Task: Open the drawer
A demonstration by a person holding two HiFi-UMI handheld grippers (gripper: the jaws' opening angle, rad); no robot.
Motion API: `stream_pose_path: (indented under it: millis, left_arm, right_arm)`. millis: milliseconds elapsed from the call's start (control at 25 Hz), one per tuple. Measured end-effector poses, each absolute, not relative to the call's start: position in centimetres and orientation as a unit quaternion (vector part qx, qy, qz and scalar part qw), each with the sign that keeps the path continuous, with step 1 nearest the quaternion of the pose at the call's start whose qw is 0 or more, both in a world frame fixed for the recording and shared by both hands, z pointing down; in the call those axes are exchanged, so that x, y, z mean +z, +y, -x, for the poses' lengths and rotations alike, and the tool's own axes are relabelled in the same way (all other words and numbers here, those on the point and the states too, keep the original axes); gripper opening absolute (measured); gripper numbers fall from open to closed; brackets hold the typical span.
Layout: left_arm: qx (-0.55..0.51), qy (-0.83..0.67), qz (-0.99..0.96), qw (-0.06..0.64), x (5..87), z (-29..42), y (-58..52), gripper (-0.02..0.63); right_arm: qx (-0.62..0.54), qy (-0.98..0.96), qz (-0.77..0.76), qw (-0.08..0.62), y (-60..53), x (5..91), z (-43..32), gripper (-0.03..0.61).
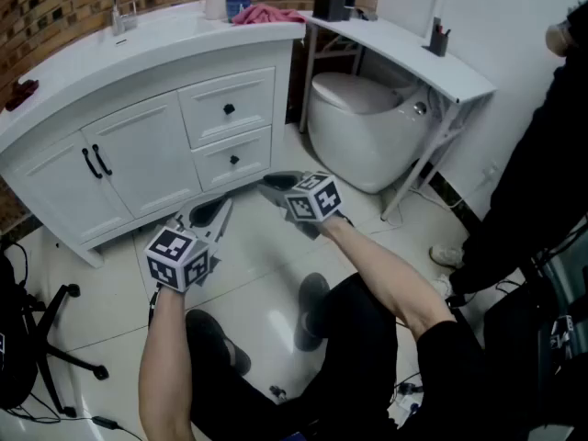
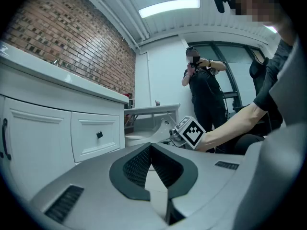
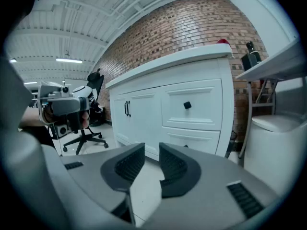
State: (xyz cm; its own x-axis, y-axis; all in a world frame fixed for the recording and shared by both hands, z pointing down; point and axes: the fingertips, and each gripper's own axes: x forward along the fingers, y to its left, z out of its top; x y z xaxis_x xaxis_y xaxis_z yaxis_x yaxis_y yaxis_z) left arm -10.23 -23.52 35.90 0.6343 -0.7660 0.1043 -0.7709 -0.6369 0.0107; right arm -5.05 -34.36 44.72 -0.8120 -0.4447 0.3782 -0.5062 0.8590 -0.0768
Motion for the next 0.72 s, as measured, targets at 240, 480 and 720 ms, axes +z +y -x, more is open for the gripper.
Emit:
stream_pose_path:
  millis: [240, 480, 720]
  left_arm:
    - [0.059, -0.445, -0.892, 0.057, 37.7, 12.8, -25.5, -0.008]
    - [0.054, -0.462, -0.881, 0.083, 38.7, 14.8, -28.3, -0.008]
    - [0.065, -0.466, -0.878, 0.088, 39.9, 15.9, -31.1, -0.008]
  right_arm:
    - [0.075, -0.944, -0.249, 0.203, -36.7, 46.5, 6.6, 0.123]
    - [0.074, -0.936, -0.251, 0.234, -40.2, 48.7, 7.6, 0.155]
    - [0.078, -0.933, -0.241, 0.256, -43.2, 51.4, 8.1, 0.156]
